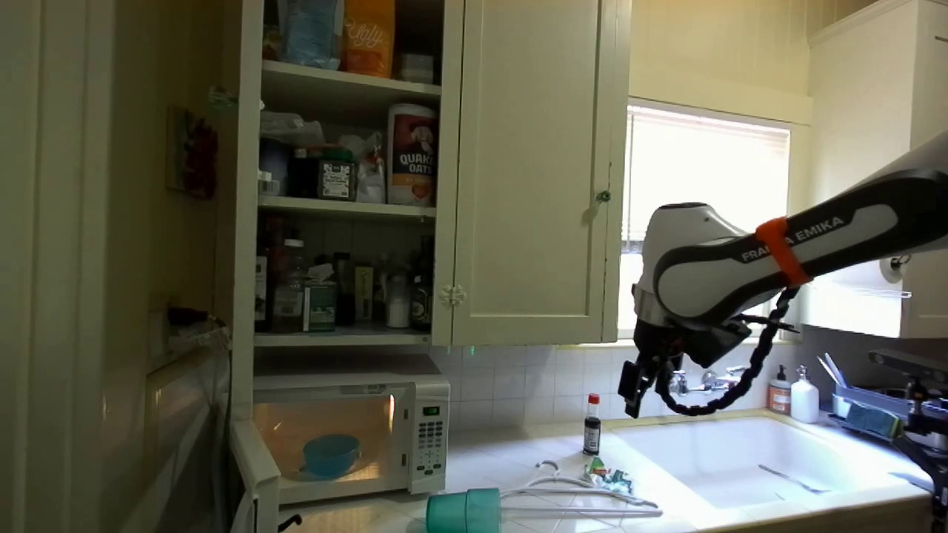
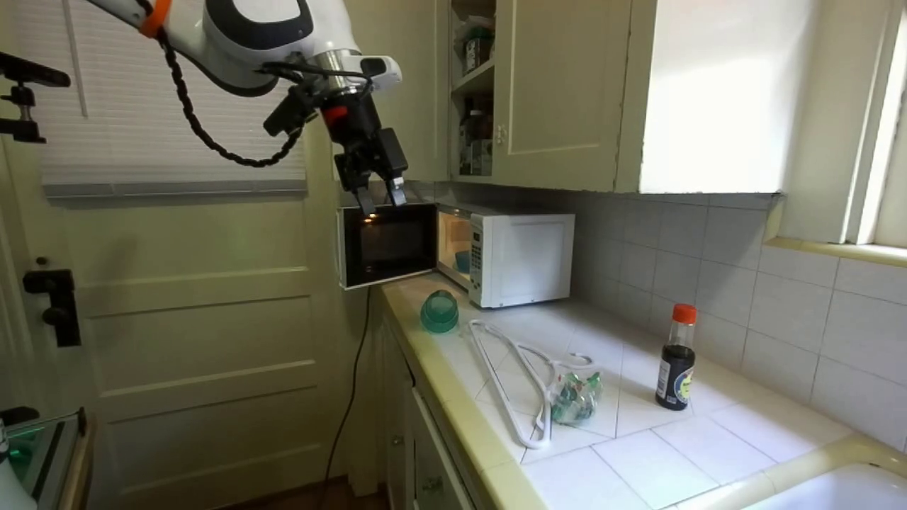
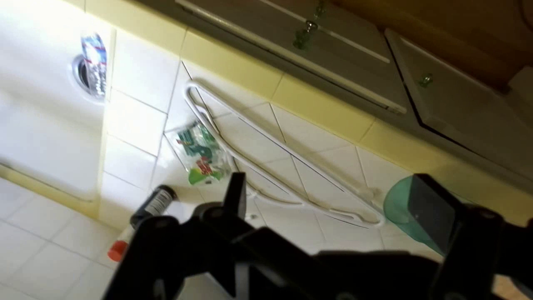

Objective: Close the microwave

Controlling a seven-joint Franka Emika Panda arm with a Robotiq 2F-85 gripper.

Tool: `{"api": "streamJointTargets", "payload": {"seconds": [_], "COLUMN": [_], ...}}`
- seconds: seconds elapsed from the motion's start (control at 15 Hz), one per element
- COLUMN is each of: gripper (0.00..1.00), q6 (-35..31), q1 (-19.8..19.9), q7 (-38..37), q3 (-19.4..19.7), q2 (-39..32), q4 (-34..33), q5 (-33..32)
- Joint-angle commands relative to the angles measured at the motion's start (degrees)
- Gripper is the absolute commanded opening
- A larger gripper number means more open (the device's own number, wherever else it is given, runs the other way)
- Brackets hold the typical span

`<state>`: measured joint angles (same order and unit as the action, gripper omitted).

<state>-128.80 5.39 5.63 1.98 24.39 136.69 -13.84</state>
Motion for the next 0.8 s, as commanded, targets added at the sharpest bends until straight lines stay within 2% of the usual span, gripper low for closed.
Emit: {"api": "streamJointTargets", "payload": {"seconds": [0.0,0.07,0.2,0.27,0.73], "gripper": [1.00,1.00,1.00,1.00,1.00], "q6": [0.8,1.6,3.7,0.9,1.0], "q1": [-5.0,-5.9,-5.8,-5.6,-5.7], "q7": [8.7,10.6,8.2,7.7,7.2], "q3": [0.5,0.0,-3.6,-1.7,-1.7], "q2": [-5.3,-6.3,-7.1,-5.7,-6.1], "q4": [-5.7,-6.8,-7.7,-5.9,-6.2], "q5": [3.3,3.4,-3.0,0.0,-0.3]}}
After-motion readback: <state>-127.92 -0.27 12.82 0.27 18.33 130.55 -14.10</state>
